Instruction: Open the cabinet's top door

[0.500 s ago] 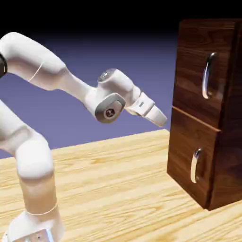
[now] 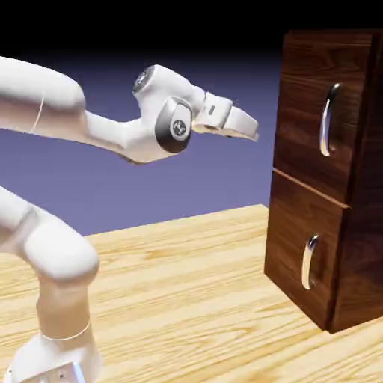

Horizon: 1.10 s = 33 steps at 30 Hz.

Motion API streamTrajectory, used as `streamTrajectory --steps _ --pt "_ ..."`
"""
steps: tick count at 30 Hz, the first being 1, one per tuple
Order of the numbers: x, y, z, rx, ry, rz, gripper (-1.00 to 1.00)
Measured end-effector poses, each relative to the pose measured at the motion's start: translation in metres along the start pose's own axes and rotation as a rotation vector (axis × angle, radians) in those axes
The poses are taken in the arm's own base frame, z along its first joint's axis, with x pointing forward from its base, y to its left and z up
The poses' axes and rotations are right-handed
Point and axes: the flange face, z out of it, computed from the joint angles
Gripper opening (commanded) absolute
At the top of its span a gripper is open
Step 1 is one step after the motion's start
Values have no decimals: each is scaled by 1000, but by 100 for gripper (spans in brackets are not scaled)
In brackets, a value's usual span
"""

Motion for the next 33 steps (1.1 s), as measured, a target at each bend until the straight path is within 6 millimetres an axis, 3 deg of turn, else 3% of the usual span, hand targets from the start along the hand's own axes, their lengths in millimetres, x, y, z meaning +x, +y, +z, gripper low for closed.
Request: streamTrajectory --steps 9,17,25,33 --pt "34 -1 -30 97 113 -16 0" --pt "63 18 -35 167 213 10 0" --pt "85 49 -12 219 301 64 0" --pt "94 84 40 258 371 129 0"
